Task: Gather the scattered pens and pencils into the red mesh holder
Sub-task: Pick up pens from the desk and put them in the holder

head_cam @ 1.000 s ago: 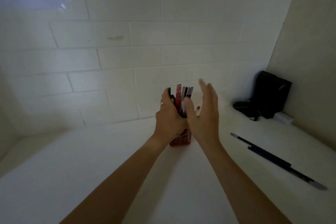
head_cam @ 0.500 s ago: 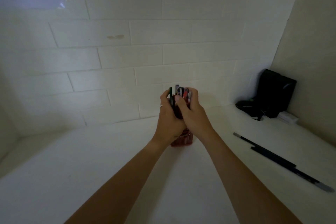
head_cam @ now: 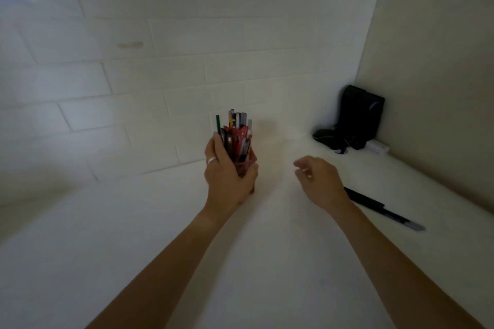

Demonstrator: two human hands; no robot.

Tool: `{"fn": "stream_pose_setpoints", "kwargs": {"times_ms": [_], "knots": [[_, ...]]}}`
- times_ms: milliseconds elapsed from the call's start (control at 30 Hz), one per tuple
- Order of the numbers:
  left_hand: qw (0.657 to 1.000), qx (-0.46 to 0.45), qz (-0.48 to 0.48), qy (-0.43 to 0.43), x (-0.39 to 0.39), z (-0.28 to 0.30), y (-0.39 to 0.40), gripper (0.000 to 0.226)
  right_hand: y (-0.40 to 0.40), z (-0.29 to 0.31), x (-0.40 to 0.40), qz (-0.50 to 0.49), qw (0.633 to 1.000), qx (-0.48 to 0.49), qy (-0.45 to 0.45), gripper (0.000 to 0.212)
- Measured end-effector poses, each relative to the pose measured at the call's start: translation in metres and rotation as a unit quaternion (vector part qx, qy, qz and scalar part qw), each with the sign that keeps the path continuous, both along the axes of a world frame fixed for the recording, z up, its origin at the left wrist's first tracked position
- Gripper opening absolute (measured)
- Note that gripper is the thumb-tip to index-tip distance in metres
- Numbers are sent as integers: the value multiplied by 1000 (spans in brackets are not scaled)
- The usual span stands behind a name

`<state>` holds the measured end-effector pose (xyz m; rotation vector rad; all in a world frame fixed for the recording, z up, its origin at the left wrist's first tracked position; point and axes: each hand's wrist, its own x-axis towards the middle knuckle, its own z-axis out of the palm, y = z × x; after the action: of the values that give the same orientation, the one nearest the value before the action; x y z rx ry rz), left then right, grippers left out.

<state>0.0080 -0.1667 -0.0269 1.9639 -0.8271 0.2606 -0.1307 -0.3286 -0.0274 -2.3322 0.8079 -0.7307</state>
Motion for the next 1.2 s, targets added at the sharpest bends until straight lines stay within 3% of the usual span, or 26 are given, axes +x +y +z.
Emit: {"fn": "stream_pose_setpoints", "kwargs": {"times_ms": [133, 233, 333, 433, 733, 867, 967, 1067, 1133, 1200], "knots": [[998, 14, 59, -15, -33, -16, 1, 111, -30, -37, -46, -146, 981, -122, 40, 20], [993, -26, 75, -84, -57, -23, 2, 92, -36, -42, -67, -207, 963, -147, 94, 26], [988, -43, 26, -146, -73, -23, -1, 67, -41, -43, -71, -190, 965, -121, 133, 23], [985, -31, -19, -171, -82, -24, -3, 53, -39, -42, -69, -151, 978, -95, 107, 18], [981, 22, -80, -173, -82, -33, -5, 36, -46, -44, -60, -33, 993, -43, 103, 20], [982, 22, -87, -168, -80, -34, -6, 32, -47, -49, -55, -23, 990, -85, 109, 14], [981, 23, -94, -168, -80, -34, -6, 31, -40, -56, -52, -37, 972, -196, 124, 9], [982, 11, -95, -165, -79, -35, -4, 30, -30, -58, -48, -52, 947, -291, 129, 24], [982, 1, -99, -159, -78, -34, -3, 30, -26, -49, -43, -59, 945, -306, 96, 19], [983, -8, -113, -144, -80, -31, -1, 29, -18, -31, -39, -52, 965, -254, 37, 3]]}}
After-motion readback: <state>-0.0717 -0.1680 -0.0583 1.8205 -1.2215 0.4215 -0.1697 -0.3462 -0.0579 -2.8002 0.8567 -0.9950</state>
